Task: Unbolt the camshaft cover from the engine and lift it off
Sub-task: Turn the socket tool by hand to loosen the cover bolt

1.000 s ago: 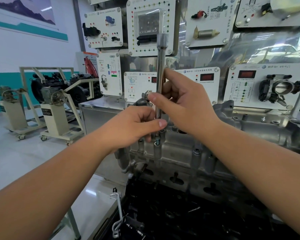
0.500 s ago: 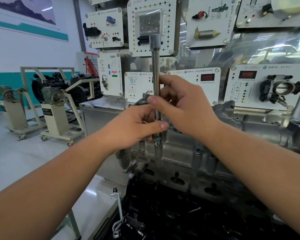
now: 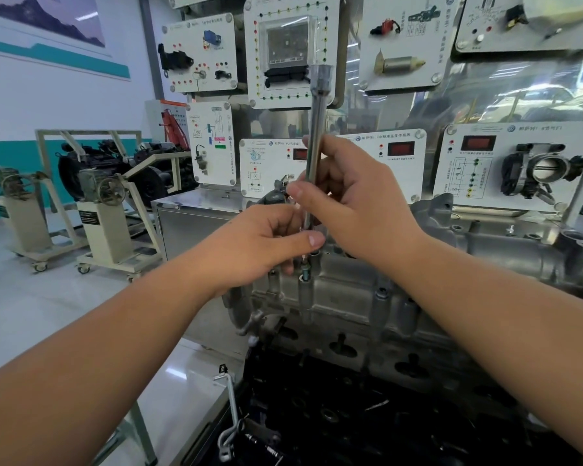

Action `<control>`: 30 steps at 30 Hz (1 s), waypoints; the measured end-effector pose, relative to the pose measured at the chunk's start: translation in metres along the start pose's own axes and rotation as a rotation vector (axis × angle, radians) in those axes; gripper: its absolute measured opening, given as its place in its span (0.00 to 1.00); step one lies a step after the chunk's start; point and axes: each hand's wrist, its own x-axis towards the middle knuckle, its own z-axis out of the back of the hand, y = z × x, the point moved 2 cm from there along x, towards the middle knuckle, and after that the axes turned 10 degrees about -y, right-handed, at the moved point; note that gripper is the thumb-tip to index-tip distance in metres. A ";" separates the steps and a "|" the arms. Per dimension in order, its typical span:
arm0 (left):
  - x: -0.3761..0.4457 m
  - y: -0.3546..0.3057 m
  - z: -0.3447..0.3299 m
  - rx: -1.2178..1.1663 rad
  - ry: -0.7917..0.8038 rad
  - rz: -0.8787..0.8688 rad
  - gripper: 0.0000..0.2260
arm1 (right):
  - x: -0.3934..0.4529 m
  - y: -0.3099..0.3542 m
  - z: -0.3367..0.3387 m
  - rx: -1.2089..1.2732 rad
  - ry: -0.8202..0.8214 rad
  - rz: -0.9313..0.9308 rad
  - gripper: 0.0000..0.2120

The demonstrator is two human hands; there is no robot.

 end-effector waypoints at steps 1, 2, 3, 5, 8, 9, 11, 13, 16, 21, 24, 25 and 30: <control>-0.001 0.000 0.000 -0.005 0.010 0.013 0.29 | 0.000 0.000 0.000 -0.003 0.008 0.002 0.13; -0.002 0.001 0.001 -0.007 0.022 0.022 0.28 | 0.000 0.000 -0.001 -0.009 0.021 0.006 0.11; -0.002 0.002 0.003 -0.006 0.036 0.031 0.27 | 0.000 0.000 -0.001 -0.014 0.035 0.009 0.11; -0.003 0.004 0.006 -0.005 0.054 0.045 0.25 | 0.000 -0.001 -0.002 -0.015 0.056 0.005 0.12; -0.002 0.005 0.007 0.027 0.034 0.054 0.17 | 0.000 -0.001 -0.001 0.011 0.066 -0.016 0.13; -0.001 0.004 0.006 0.038 0.025 0.052 0.15 | 0.001 -0.001 0.000 0.025 0.067 -0.022 0.13; -0.001 0.003 0.004 0.041 0.000 0.041 0.12 | 0.001 -0.001 0.000 0.053 0.065 -0.025 0.12; 0.000 0.002 0.002 0.021 -0.028 0.031 0.17 | 0.002 0.000 0.000 0.061 0.036 -0.016 0.14; -0.001 0.002 0.000 -0.032 -0.026 0.032 0.26 | 0.004 0.002 0.000 0.052 0.033 0.015 0.13; -0.002 0.006 0.006 -0.008 0.040 0.034 0.21 | 0.001 0.002 -0.002 0.067 0.061 0.019 0.14; -0.001 0.006 0.007 0.016 0.026 0.015 0.24 | 0.000 0.001 -0.002 0.072 0.064 0.030 0.13; -0.001 0.005 0.006 0.013 0.018 0.009 0.24 | 0.001 0.001 -0.002 0.079 0.060 0.032 0.12; 0.002 0.008 0.003 0.007 -0.025 0.008 0.30 | 0.003 -0.002 -0.001 0.062 0.019 0.006 0.17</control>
